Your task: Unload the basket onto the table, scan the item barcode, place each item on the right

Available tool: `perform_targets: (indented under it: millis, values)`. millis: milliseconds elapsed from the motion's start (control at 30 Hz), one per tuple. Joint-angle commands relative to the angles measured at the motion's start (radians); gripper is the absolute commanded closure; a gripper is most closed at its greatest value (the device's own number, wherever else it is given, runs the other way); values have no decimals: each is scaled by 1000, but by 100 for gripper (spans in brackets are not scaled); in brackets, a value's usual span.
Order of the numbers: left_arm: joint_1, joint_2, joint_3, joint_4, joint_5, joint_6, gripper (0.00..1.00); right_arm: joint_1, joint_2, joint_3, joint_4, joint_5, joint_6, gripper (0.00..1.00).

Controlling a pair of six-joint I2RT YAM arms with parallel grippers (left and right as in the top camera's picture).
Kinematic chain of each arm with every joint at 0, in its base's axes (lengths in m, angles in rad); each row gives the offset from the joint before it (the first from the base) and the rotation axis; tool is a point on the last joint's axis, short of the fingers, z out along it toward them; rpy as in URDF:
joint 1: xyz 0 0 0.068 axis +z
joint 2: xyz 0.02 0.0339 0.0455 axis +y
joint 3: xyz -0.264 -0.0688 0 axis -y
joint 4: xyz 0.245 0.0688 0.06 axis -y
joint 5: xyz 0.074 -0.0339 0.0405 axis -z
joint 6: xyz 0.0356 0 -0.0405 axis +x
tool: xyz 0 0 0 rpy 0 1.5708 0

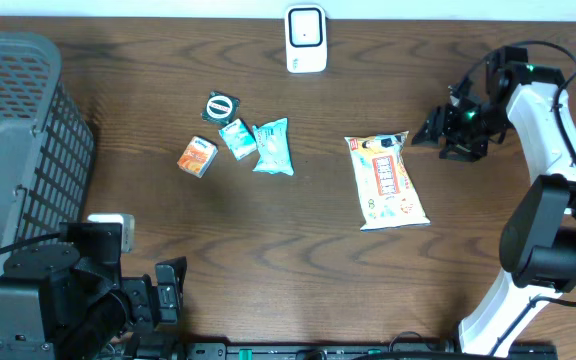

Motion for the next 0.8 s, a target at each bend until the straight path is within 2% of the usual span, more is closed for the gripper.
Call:
perform_targets:
  millis: [0,67,167,200,267,400,467,600,700,767]
  values:
    - [0,2,2,0,-10,-8,3,68,0,14,-48,61,-98,29]
    - [0,2,2,-1,-10,-8,2,115,2,-3,-50,108,-97,25]
    - [0,2,2,0,-10,-8,2,187,2,-45,-26,214,-94,4]
    - [0,2,2,-1,-10,-8,3,209,2,-63,-11,255,-79,1]
    - [0,2,2,-1,-10,-8,2,254,2,-111,44,323,-38,1]
    - [0,2,2,0,-10,-8,2,291,2,-187,146,336,-17,1]
    - [0,2,2,0,-10,-8,2,293,2,-216,185,336,11,7]
    - [0,2,2,-1,-10,-8,2,270,2,-257,232,320,28,28]
    - [0,2,2,0,-10,-8,2,253,2,-280,270,221,27,43]
    - [0,2,2,-1,-10,-8,2,245,2,-301,299,166,24,47]
